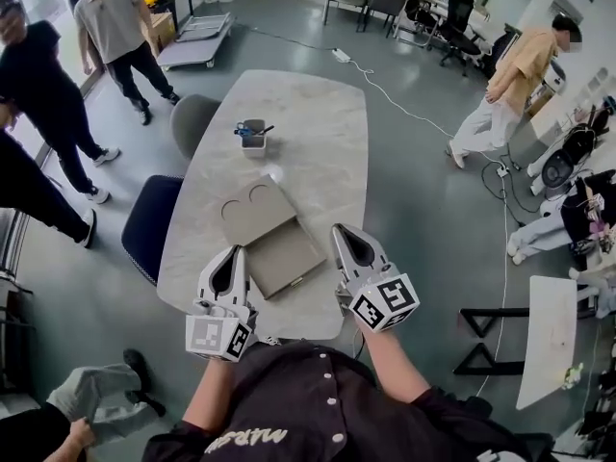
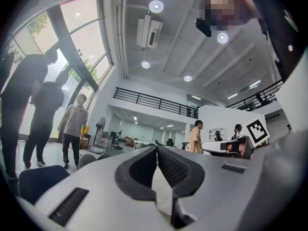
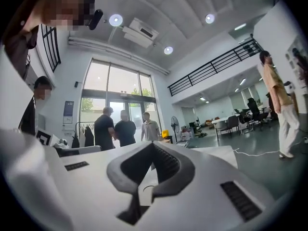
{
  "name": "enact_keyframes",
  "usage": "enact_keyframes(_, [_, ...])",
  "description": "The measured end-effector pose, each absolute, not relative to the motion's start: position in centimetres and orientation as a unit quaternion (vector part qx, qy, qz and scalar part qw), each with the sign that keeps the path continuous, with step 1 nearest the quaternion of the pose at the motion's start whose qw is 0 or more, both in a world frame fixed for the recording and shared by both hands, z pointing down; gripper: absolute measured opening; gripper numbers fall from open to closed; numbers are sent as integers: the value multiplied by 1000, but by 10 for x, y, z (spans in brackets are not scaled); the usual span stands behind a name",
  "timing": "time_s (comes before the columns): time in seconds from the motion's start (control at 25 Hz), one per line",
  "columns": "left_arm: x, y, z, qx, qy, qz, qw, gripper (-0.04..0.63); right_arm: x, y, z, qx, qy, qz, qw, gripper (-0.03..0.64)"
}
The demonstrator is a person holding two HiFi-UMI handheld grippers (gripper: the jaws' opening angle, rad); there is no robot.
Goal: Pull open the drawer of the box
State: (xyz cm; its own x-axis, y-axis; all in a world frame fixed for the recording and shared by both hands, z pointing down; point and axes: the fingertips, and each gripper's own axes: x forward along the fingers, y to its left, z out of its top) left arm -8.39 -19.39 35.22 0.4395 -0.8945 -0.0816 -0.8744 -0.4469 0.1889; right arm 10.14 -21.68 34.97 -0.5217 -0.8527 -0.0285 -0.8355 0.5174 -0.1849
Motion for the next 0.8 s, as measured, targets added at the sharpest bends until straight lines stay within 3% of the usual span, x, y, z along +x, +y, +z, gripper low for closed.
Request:
enact_keyframes(0.32, [-89, -193, 337, 845, -526, -85, 43, 18, 132, -205, 331, -521, 849, -36, 79, -3])
enact_keyframes(0.8, [-90, -189, 331, 841, -535, -73, 33, 18, 115, -205, 339, -509, 858, -33, 62, -3])
